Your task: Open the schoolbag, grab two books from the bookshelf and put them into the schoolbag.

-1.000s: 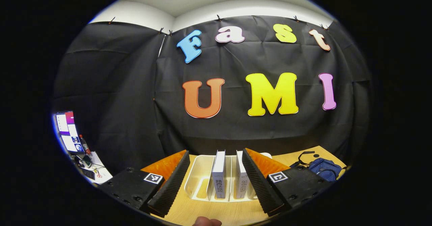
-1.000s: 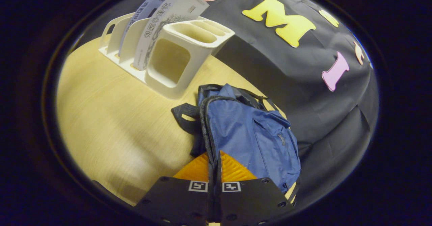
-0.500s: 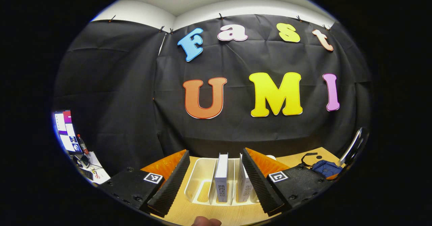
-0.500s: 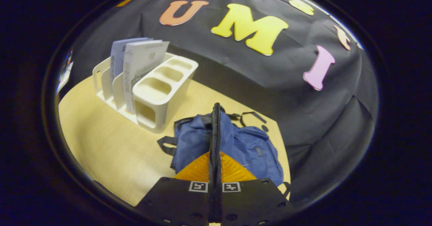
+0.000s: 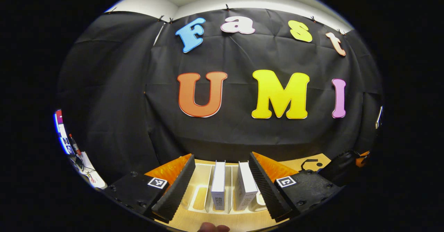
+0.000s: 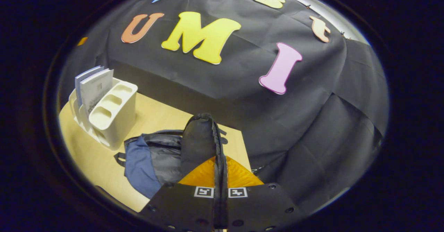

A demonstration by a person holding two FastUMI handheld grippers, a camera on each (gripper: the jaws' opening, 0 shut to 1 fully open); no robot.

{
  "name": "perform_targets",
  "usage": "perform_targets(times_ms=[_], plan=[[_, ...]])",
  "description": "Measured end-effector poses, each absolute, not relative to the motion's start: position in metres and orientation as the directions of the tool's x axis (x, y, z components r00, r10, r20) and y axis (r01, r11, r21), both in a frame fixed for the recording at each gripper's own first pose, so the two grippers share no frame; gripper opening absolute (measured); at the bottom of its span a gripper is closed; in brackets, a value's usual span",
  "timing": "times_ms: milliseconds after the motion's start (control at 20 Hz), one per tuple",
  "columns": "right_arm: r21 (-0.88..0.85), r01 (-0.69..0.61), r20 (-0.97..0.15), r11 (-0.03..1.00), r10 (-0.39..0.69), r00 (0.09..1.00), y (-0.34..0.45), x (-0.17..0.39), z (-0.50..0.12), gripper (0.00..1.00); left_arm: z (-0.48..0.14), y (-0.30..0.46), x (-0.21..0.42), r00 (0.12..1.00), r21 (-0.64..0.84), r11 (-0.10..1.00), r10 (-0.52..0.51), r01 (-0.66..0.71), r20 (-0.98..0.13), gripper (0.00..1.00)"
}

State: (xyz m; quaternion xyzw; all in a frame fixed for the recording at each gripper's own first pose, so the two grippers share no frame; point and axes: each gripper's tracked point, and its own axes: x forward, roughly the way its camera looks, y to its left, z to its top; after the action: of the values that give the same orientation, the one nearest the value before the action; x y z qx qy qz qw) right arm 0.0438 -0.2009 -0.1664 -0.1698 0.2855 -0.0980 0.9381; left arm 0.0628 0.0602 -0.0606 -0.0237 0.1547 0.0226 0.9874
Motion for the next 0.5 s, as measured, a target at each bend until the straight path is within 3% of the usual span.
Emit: perform_targets(times_ms=[300, 500], plan=[[-0.342, 0.095, -0.508, 0.935, -0.269, 0.818, -0.242, 0.061, -0.163, 0.0, -0.077, 0.019, 0.095, 0.855, -0.088, 0.991, -0.13, 0.099, -0.503, 0.98], [-0.297, 0.119, -0.522, 0.947, -0.266, 0.811, -0.271, 0.069, -0.167, 0.01, -0.104, -0.006, 0.105, 0.684, -0.208, 0.972, -0.225, 0.109, -0.694, 0.98]])
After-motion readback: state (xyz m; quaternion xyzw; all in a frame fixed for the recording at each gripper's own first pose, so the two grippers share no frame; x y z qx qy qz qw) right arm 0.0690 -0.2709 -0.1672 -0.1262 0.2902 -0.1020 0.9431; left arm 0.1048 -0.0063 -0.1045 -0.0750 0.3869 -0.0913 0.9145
